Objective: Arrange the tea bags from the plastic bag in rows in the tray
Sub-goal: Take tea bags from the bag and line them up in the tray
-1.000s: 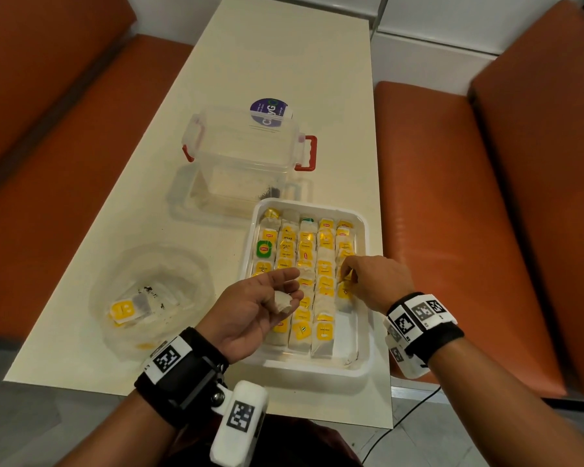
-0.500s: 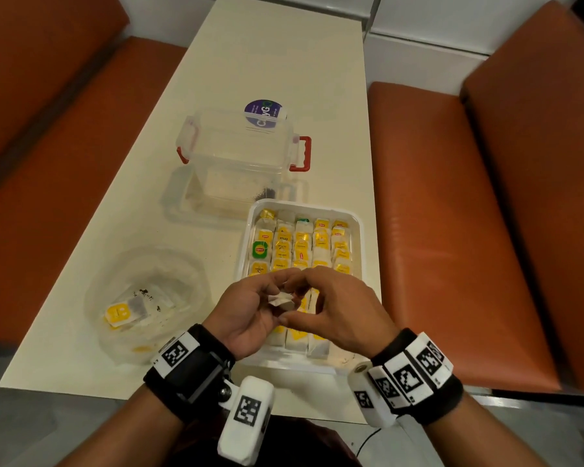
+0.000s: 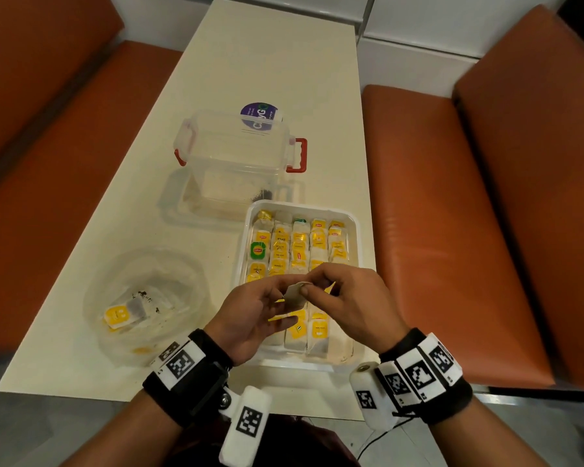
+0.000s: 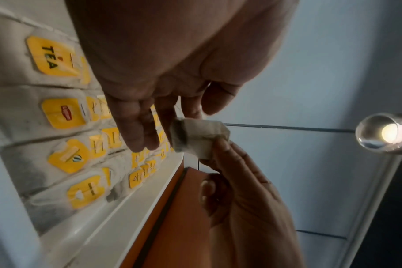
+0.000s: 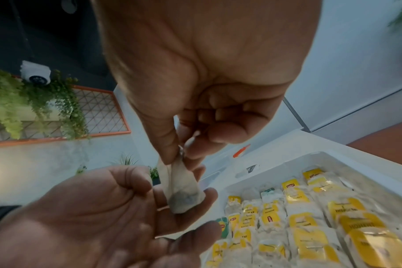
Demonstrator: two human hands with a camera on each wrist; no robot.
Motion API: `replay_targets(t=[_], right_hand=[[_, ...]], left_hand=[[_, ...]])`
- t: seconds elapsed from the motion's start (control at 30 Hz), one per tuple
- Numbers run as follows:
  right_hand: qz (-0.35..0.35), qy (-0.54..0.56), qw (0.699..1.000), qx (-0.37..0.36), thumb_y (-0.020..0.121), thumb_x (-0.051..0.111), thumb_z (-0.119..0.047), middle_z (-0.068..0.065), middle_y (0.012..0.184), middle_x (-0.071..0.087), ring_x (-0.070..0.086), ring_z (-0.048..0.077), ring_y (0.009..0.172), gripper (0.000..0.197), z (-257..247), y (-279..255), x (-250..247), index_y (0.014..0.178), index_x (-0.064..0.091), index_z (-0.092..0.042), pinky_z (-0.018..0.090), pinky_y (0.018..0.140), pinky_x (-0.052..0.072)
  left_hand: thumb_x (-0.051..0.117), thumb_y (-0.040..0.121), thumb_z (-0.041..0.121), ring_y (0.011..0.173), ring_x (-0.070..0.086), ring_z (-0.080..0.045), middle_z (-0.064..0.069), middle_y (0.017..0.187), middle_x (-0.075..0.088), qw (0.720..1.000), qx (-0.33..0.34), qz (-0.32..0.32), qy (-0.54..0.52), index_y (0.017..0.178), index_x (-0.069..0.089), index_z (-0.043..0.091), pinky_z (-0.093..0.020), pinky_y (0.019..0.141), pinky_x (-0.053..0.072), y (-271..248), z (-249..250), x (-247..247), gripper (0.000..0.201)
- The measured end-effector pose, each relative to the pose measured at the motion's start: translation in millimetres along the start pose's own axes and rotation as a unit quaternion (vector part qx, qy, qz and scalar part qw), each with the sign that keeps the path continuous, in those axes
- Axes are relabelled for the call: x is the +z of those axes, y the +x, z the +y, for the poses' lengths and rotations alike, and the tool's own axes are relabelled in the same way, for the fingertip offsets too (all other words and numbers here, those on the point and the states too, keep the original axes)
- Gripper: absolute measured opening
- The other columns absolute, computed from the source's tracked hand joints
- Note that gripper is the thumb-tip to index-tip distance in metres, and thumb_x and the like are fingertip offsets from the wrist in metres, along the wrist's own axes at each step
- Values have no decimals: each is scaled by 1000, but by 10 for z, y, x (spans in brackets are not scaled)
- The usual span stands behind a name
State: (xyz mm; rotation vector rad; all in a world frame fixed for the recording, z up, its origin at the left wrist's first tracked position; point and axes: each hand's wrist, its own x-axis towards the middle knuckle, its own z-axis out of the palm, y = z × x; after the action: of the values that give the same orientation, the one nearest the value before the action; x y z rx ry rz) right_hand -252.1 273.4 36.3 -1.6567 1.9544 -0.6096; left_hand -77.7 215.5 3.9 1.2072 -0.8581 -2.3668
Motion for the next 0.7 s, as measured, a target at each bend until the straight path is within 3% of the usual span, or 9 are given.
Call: replay_targets(t=[0.17,0.37,0.5,0.7], right_hand=[[28,61,998,8,89,71,-41,-21,69,63,58,1,65,9,57,39,-93,83,73,-34,23,61,43],[17,94,995,14,89,72,-40,-18,69,64,57,0,63,9,87,78,-154,84,74,-32,22,60,40],[8,128,992,16,88,74,-35,-11,69,67,56,2,60,7,99,90,-173,86,75,-28,29,61,46],[-2,133,991,14,87,76,-38,-5,71,69,56,5,60,8,130,93,-212,88,75,-29,38,62,51]], left_hand=[[74,86,18,101,69,-19,-6,108,74,986,52,-18,157,109,74,15,-36,86,56,-52,-6,15,23],[71,90,24,87,71,-15,-6,102,75,979,89,-9,182,106,74,15,-31,77,55,-57,5,55,18],[75,87,22,85,72,-14,0,95,73,976,92,-18,196,108,73,17,-30,74,54,-57,9,58,21],[75,87,23,78,66,-12,3,85,70,974,94,-3,208,98,75,20,-31,73,51,-41,-15,70,12]])
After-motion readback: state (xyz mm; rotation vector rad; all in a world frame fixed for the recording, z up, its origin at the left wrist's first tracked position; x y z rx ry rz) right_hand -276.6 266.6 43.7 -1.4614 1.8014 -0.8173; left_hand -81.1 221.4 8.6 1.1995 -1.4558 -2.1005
